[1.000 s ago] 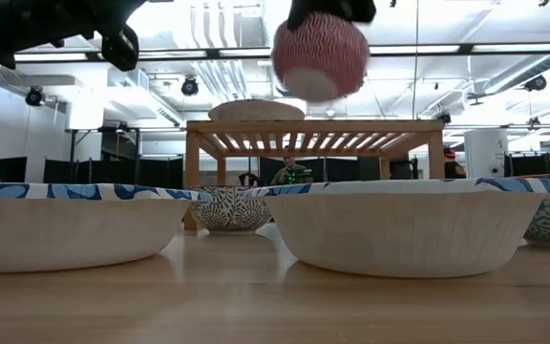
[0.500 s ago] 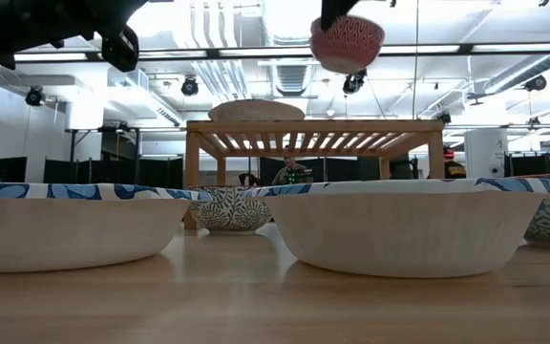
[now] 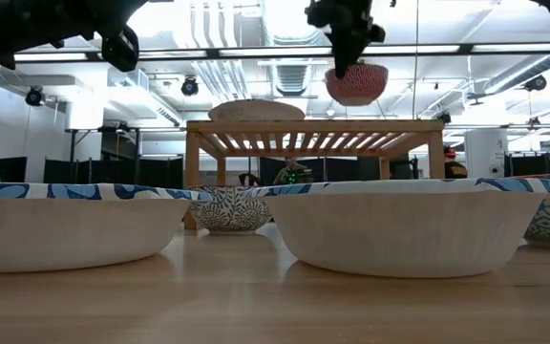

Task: Place and stack bowls onto a shelf
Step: Put the blue bowl on the shelf

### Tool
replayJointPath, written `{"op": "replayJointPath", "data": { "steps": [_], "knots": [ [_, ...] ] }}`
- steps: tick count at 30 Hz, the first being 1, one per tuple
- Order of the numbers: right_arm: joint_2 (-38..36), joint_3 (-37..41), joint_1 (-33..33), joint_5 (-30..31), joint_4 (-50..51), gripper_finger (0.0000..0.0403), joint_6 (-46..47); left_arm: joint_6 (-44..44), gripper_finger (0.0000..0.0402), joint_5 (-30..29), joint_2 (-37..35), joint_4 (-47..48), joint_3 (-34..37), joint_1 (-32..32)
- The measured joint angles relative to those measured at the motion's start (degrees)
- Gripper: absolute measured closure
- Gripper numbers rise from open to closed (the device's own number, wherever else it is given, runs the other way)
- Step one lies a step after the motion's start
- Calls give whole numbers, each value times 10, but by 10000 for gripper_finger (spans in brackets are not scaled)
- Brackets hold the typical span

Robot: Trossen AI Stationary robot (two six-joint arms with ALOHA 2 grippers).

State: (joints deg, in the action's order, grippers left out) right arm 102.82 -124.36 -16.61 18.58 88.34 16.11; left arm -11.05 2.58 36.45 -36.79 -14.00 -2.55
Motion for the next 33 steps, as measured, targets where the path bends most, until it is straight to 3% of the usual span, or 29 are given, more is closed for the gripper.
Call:
{"op": "replayJointPath", "data": {
  "steps": [12,33],
  "knots": [
    [0,93,-32,-13,-35,390,-40,0,402,0,0,6,0,0],
    [0,110,-42,-27,-80,390,-83,0,402,0,0,-1,0,0]
  ]
}}
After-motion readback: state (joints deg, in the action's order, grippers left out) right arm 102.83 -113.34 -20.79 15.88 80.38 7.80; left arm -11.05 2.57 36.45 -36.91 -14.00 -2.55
